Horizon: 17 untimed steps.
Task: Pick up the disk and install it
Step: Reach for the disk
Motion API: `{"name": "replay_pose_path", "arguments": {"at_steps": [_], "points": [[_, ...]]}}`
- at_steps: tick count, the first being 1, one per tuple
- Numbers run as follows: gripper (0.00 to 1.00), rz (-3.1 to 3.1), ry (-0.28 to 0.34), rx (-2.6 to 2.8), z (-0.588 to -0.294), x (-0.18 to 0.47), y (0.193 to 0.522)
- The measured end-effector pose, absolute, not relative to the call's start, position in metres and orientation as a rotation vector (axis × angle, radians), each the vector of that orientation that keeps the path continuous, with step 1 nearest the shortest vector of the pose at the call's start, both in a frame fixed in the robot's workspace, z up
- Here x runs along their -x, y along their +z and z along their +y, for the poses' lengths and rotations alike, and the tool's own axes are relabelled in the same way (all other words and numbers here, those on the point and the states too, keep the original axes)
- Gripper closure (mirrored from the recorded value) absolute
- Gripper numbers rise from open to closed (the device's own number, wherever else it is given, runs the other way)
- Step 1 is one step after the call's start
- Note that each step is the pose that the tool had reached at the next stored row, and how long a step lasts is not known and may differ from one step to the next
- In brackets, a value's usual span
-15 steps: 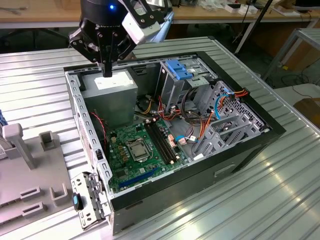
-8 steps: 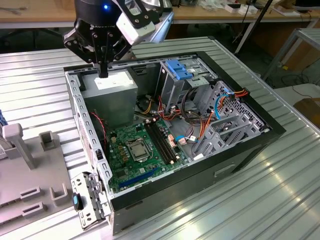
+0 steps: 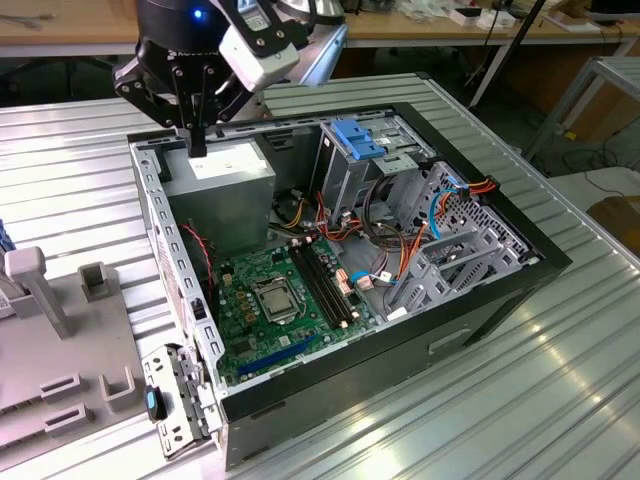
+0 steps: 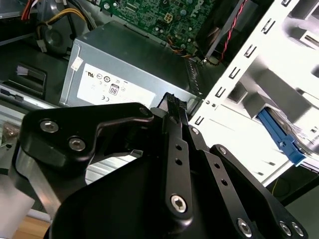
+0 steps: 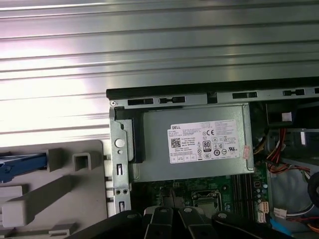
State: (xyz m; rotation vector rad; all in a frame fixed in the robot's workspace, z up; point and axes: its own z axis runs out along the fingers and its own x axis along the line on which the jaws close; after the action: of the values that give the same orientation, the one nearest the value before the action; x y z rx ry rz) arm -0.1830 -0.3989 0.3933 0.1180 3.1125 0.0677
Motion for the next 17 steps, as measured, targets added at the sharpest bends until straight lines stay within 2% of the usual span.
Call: {"name": "replay_pose_path", "arguments": {"at_steps": [17], "points": [[0.89,3.113,0.068,-0.118,-0.399,0.204,0.393]]}}
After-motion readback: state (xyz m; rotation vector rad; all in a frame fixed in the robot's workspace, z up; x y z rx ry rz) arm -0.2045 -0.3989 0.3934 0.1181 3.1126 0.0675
